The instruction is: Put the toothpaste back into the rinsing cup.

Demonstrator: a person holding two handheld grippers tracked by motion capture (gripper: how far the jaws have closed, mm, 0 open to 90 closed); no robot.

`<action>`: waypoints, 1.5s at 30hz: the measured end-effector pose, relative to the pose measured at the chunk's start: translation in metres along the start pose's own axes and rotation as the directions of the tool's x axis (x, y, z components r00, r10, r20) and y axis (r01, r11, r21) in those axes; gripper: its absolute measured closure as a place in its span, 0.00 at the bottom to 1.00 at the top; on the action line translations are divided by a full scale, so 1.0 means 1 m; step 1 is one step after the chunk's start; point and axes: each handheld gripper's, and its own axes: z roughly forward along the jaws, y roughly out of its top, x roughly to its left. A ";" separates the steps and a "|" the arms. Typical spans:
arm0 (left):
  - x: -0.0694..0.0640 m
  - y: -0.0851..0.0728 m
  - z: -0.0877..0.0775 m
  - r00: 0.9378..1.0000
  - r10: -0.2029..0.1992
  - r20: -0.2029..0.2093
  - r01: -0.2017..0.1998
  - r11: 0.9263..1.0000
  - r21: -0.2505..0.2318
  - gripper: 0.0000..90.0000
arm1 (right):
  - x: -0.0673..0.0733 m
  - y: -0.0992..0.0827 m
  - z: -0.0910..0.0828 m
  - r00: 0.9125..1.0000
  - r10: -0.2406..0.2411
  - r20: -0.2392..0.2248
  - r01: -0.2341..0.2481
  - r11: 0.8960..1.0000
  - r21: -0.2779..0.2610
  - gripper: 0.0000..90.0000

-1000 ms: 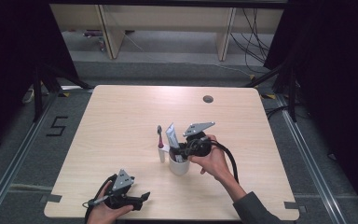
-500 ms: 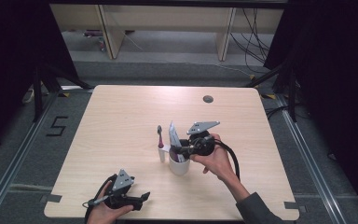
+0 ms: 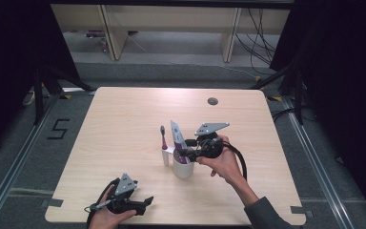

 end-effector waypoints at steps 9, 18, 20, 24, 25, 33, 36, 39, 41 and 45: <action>0.000 0.000 -0.001 1.000 -0.002 0.001 0.002 1.000 0.001 0.20 | 0.002 -0.001 -0.004 1.000 0.000 0.012 0.000 1.000 0.003 0.52; 0.000 0.000 0.000 1.000 -0.003 -0.002 0.003 1.000 -0.005 0.20 | -0.001 -0.002 -0.016 1.000 0.009 0.020 -0.008 1.000 -0.014 0.49; 0.000 0.000 0.000 1.000 -0.002 -0.005 0.002 1.000 -0.002 0.20 | -0.002 -0.003 -0.018 1.000 0.015 0.021 -0.014 1.000 -0.024 0.47; 0.000 0.000 -0.001 1.000 -0.002 0.000 0.002 1.000 0.002 0.20 | -0.005 -0.005 -0.027 0.999 0.026 0.039 -0.025 0.999 -0.025 0.47; 0.000 0.000 -0.001 1.000 -0.003 0.000 0.003 1.000 0.001 0.20 | -0.005 -0.006 -0.028 0.999 0.027 0.042 -0.026 0.999 -0.034 0.46; 0.000 0.000 0.000 1.000 -0.006 -0.002 0.006 1.000 -0.005 0.20 | -0.009 -0.012 -0.046 0.996 0.067 0.053 -0.065 0.997 -0.040 0.41; 0.001 0.000 0.000 1.000 0.001 -0.007 -0.001 1.000 0.002 0.20 | -0.010 -0.016 -0.053 0.993 0.093 0.066 -0.090 0.995 -0.050 0.38; 0.000 0.000 0.000 1.000 -0.001 -0.005 0.001 1.000 0.002 0.20 | -0.013 -0.021 -0.058 0.992 0.096 0.081 -0.091 0.994 -0.063 0.35; 0.000 0.000 0.001 1.000 -0.006 -0.002 0.006 1.000 0.001 0.20 | -0.017 -0.025 -0.060 0.994 0.083 0.077 -0.077 0.994 -0.076 0.33; 0.000 0.000 0.000 1.000 -0.001 0.000 0.001 1.000 0.004 0.20 | -0.020 -0.032 -0.066 0.991 0.097 0.095 -0.089 0.992 -0.089 0.31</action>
